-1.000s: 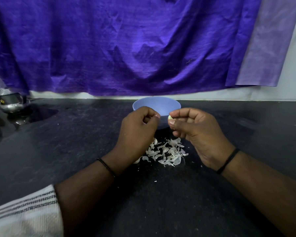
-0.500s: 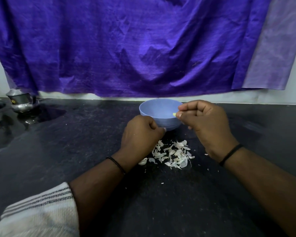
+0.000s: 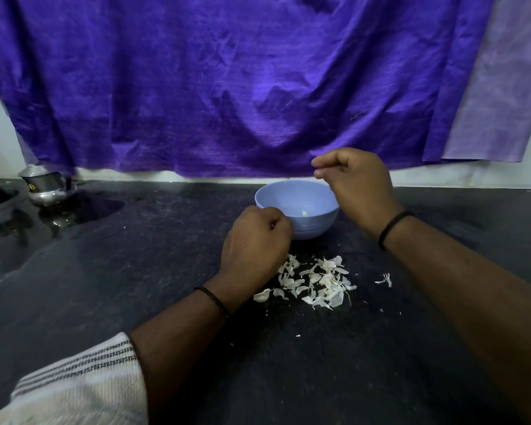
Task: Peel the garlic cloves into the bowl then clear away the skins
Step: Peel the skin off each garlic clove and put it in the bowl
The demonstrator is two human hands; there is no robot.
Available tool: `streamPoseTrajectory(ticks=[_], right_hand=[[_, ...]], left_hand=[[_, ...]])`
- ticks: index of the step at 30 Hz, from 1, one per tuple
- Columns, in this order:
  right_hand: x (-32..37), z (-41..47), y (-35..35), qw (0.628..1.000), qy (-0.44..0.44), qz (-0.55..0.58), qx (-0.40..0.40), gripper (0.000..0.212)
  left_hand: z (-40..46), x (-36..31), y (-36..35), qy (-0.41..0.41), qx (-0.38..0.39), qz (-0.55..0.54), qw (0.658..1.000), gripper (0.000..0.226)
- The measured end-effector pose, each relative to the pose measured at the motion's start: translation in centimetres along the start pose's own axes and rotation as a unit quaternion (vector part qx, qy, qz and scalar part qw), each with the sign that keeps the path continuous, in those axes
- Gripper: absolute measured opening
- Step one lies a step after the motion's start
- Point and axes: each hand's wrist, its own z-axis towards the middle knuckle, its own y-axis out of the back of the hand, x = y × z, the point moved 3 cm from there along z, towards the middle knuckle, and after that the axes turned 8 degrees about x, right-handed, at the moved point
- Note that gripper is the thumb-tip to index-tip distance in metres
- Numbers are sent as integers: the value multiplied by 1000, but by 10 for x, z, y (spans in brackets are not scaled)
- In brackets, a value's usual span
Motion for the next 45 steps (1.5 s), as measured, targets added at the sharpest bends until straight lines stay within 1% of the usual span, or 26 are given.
streamPoseTrajectory(ticks=[2,6,8,10,12,14,16,18,20,24,26,28,30,32,35,38,41,43,45], right_hand=[[8,-15,7,1000,11,20,-5,33],[16,-54,14,1000,20,8,-4,29],[14,-68,14,999,26,-32,16,25],[11,-76,14,994,23,-94,43,23],[7,-80,12,984,28,-163,64,27],[2,-79,10,975,20,-208,81,31],[-6,-78,10,969,13,-226,101,20],[-12,-77,13,966,7,-230,122,6],[-14,-77,16,964,10,-229,135,12],[-11,-79,10,962,30,-226,151,4],[-7,-83,0,954,61,-225,191,4],[-3,-89,-12,941,90,-220,240,8],[-1,-95,-24,932,111,-217,268,8],[1,-98,-31,929,132,-217,269,8],[5,-101,-39,924,160,-219,268,13],[7,-105,-47,915,190,-216,284,17],[7,-107,-56,901,214,-238,293,13],[7,-106,-55,906,212,-240,275,8],[7,-105,-49,920,192,-220,261,9]], left_hand=[[-2,-2,0,5,13,-20,1000,32],[-4,-7,0,8,9,-35,999,38],[-3,-8,-1,6,11,-34,999,36],[0,-6,-3,-6,21,-10,1000,36],[1,-2,-5,-23,34,13,999,37],[2,-1,-4,-37,47,44,997,33],[1,-1,-1,-33,55,53,997,26],[1,-1,1,-19,57,42,997,22],[1,1,3,-11,47,42,998,24],[6,11,7,14,35,26,999,34],[6,14,8,25,45,9,999,34],[6,15,10,30,42,-8,999,32],[7,16,13,35,38,-22,998,32],[7,17,15,44,41,-37,997,33],[10,20,16,63,33,-69,995,35],[12,22,16,71,25,-78,994,35],[11,22,14,65,30,-75,995,35],[11,21,13,59,32,-73,995,35],[11,20,13,55,31,-79,995,34]])
